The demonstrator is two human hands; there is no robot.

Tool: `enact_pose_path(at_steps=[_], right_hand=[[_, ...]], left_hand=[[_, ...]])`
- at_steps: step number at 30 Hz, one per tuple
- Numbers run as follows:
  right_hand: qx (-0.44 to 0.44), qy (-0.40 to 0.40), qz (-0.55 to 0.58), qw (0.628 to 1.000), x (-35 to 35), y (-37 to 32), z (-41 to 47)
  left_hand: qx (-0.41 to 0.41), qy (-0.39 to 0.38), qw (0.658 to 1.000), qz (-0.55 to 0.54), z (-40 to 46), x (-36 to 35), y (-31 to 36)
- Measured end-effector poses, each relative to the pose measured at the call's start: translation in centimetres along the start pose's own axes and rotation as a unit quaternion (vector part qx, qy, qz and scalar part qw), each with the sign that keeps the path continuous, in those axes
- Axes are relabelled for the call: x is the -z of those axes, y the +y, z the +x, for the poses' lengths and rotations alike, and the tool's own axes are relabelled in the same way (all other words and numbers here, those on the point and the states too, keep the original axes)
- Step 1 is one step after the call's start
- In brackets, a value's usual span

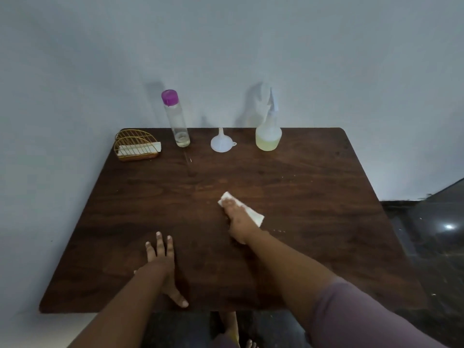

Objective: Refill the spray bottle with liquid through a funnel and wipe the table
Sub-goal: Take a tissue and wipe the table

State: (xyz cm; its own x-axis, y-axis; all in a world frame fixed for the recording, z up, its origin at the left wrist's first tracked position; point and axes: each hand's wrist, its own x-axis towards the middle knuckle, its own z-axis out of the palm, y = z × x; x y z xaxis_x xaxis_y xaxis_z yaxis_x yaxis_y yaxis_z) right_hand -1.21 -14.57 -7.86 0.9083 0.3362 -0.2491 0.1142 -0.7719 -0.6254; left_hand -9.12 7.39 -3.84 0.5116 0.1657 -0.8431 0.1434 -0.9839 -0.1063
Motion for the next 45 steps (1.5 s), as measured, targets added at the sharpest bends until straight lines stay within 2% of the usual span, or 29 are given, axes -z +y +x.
enact_pose_path(at_steps=[3,6,8,11,13,15,18,20,23,26,28,31,32,33,34,36,38,39,40,41,43,45], right_hand=[[0.072,-0.074,0.029,0.994,-2.7,-2.9,-1.5],[0.171,-0.156,-0.007,0.973,-4.5,-2.8,-3.9],[0.174,-0.166,-0.023,0.97,-3.9,-1.4,-4.5],[0.076,-0.024,-0.002,0.997,-0.5,1.1,-4.7],[0.003,0.064,-0.004,0.998,2.3,3.4,-5.4],[-0.071,0.117,-0.025,0.99,4.5,6.8,-6.7],[-0.237,0.177,-0.004,0.955,5.6,11.9,-9.8],[-0.311,0.228,0.022,0.922,5.2,12.9,-12.3],[-0.336,0.283,0.037,0.898,3.1,11.0,-14.6],[-0.305,0.266,0.039,0.913,1.1,7.4,-13.7],[-0.241,0.207,0.004,0.948,-0.6,4.5,-11.6],[-0.147,0.161,-0.033,0.975,-3.4,-0.4,-9.7],[-0.083,0.13,0.008,0.988,-4.6,-1.9,-9.2],[-0.026,0.049,0.035,0.998,-5.5,-3.7,-9.0],[0.028,-0.036,-0.007,0.999,-6.9,-5.2,-9.2],[0.093,-0.125,-0.071,0.985,-9.2,-7.5,-10.0],[0.165,-0.131,-0.103,0.972,-11.2,-7.5,-10.7],[0.171,-0.141,-0.093,0.971,-11.1,-7.0,-11.1],[0.177,-0.128,-0.081,0.972,-10.5,-6.5,-11.6],[0.157,-0.074,-0.059,0.983,-9.6,-5.5,-12.0],[0.032,0.085,-0.062,0.994,-6.9,-2.9,-13.5],[-0.119,0.167,-0.071,0.976,-4.9,2.1,-14.6]], left_hand=[[0.031,0.01,0.999,0.01,0.2,-0.5,0.2],[0.044,0.003,0.999,0.017,0.2,-0.5,0.6],[0.047,-0.002,0.999,0.017,0.3,-0.5,0.6],[0.054,-0.005,0.998,0.025,0.4,-0.6,0.7],[0.063,-0.006,0.997,0.035,0.5,-0.6,0.7],[0.063,0.0,0.997,0.041,0.4,-0.8,0.8],[0.058,0.012,0.997,0.044,0.2,-0.9,0.7],[0.051,0.015,0.997,0.047,0.1,-0.9,0.7],[0.042,0.014,0.998,0.048,-0.3,-0.8,0.7],[0.032,0.017,0.999,0.041,-0.8,-0.6,0.6],[0.019,0.016,0.999,0.032,-1.0,-0.6,0.5],[-0.009,0.03,0.999,0.009,-1.2,-0.8,-0.1],[-0.025,0.044,0.999,-0.005,-1.2,-1.1,-0.4],[-0.045,0.062,0.997,-0.021,-1.1,-1.4,-0.9],[-0.065,0.081,0.994,-0.038,-1.1,-1.8,-1.4],[-0.096,0.12,0.985,-0.074,-1.3,-2.4,-2.2],[-0.112,0.165,0.974,-0.104,-1.4,-3.4,-3.0],[-0.118,0.184,0.969,-0.114,-1.4,-3.9,-3.3],[-0.123,0.198,0.965,-0.121,-1.4,-4.3,-3.5],[-0.13,0.208,0.962,-0.124,-1.4,-4.6,-3.6],[-0.147,0.226,0.953,-0.135,-1.3,-5.2,-3.8],[-0.172,0.254,0.94,-0.147,-1.4,-5.9,-3.7]])
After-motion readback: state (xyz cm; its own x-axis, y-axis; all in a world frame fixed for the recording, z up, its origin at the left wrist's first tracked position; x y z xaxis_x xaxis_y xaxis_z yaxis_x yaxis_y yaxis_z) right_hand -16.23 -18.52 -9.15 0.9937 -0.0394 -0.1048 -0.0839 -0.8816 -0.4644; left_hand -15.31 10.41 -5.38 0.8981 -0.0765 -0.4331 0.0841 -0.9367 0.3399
